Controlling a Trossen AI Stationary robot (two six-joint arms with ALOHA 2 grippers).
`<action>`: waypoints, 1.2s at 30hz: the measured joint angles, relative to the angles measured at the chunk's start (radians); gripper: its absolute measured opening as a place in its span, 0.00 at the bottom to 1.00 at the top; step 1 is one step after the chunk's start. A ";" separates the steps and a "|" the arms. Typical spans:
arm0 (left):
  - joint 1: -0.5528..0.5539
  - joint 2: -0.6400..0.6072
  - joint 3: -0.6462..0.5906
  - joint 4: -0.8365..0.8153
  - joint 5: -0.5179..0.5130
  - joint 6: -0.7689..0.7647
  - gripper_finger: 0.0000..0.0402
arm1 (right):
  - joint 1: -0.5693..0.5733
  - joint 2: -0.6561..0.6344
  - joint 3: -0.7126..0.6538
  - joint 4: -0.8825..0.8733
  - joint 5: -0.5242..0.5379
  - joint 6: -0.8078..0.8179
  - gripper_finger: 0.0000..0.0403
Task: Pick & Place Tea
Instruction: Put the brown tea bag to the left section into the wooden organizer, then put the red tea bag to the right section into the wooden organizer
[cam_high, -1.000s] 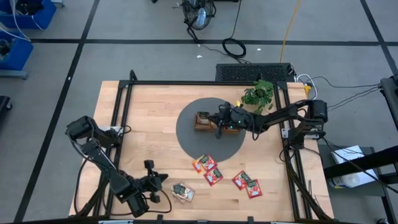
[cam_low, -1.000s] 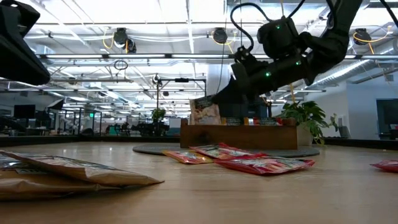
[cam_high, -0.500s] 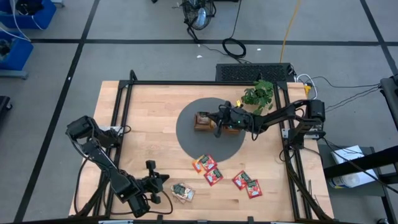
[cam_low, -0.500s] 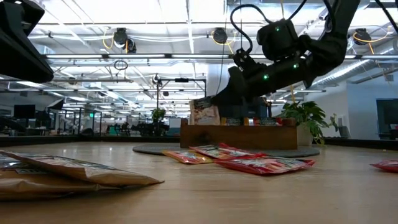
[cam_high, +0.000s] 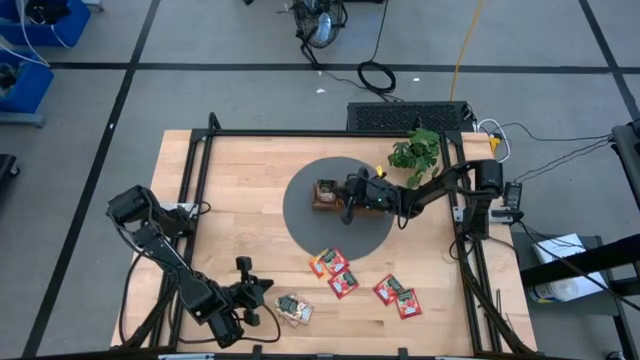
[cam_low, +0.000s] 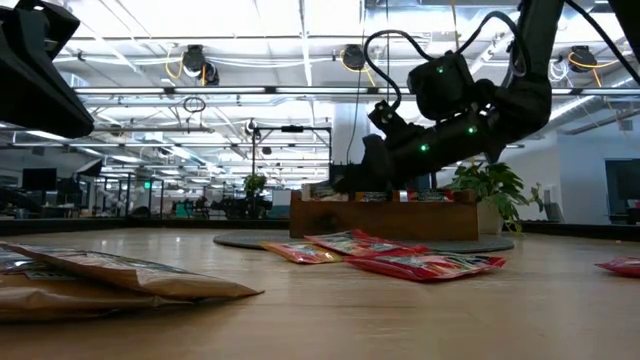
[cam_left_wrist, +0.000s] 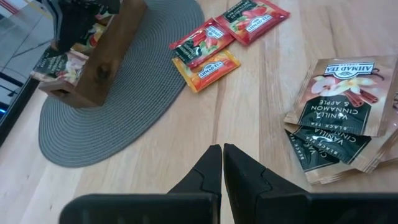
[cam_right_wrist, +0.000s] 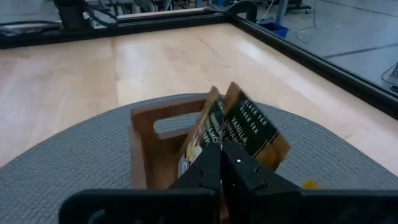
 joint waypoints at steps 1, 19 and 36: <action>0.000 0.000 0.000 0.000 0.000 0.000 0.05 | 0.002 0.000 0.000 -0.003 -0.011 -0.007 0.00; 0.003 0.000 0.000 0.018 0.001 -0.007 0.05 | 0.045 -0.108 0.000 -0.156 0.059 0.048 0.36; 0.069 0.000 0.001 0.312 0.096 0.208 0.05 | 0.519 -0.455 0.000 -0.532 0.018 0.111 0.38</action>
